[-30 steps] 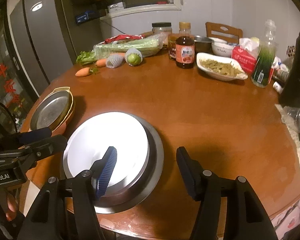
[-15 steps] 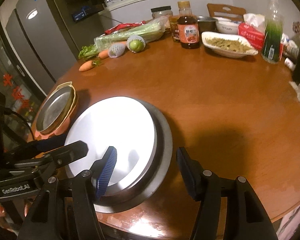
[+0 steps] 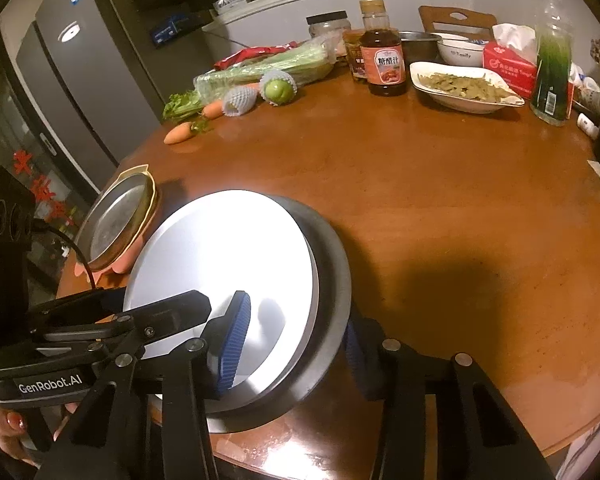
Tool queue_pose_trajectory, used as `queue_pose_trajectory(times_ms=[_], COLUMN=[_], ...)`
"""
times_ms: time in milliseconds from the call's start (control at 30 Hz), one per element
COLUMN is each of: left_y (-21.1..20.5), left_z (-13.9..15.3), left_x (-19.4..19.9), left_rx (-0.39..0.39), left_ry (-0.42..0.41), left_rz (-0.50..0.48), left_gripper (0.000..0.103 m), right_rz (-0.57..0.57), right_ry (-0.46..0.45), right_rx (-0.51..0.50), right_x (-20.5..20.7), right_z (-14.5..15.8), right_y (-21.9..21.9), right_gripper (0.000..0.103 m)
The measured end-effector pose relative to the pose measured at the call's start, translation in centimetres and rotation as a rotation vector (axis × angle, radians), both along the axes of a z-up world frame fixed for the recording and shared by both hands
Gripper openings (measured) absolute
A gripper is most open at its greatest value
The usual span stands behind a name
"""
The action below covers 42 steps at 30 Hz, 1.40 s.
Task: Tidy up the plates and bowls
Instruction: 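Grasp the steel bowl rim with both grippers, then lift and carry the steel bowl with both grippers to the grey pan stack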
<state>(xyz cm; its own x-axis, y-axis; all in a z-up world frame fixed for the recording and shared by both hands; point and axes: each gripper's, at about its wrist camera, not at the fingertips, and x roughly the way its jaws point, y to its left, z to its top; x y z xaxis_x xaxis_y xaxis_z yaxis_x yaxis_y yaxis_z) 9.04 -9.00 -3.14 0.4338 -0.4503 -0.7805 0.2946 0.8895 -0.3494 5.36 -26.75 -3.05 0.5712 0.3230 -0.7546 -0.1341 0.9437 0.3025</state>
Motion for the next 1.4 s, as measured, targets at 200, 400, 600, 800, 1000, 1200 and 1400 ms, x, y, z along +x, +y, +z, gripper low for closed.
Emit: queue_pose_trajectory(times_ms=[200,400,600,800,1000,1200,1400], left_y=[0.6,2.1,4.0,6.2,8.5,10.2,11.7], left_z=[0.9,2.1,3.1,4.0,4.8,5.2,5.2], left_x=[0.0,-0.2,-0.7,-1.3,-1.9,-2.0,-2.0], left_rx=[0.006,0.009,0.024,0.030,0.036,0.033,0.026], left_ry=[-0.027,-0.065,-0.094,-0.121,-0.151,-0.160,-0.165], left_rz=[0.016,0.048,0.077,0.120,0.170,0.203,0.229], left_gripper=[0.058,0.058,0.058,0.058,0.058,0.058,0.058], right_rz=[0.013,0.041,0.081,0.121,0.167,0.203,0.227], right_ry=[-0.015,-0.041,-0.060,-0.091,-0.120,-0.136,-0.147], right_rx=[0.007,0.000,-0.008,-0.008,-0.008,-0.011,-0.021], right_x=[0.2,0.7,1.1,1.6,1.8,1.9,2.3], right_z=[0.4,1.3,2.1,3.1,4.1,4.6,4.9], right_y=[0.3,1.5,3.3,5.5,8.0,10.0,11.7], right_gripper=[0.045,0.044,0.044,0.044,0.045,0.044,0.044])
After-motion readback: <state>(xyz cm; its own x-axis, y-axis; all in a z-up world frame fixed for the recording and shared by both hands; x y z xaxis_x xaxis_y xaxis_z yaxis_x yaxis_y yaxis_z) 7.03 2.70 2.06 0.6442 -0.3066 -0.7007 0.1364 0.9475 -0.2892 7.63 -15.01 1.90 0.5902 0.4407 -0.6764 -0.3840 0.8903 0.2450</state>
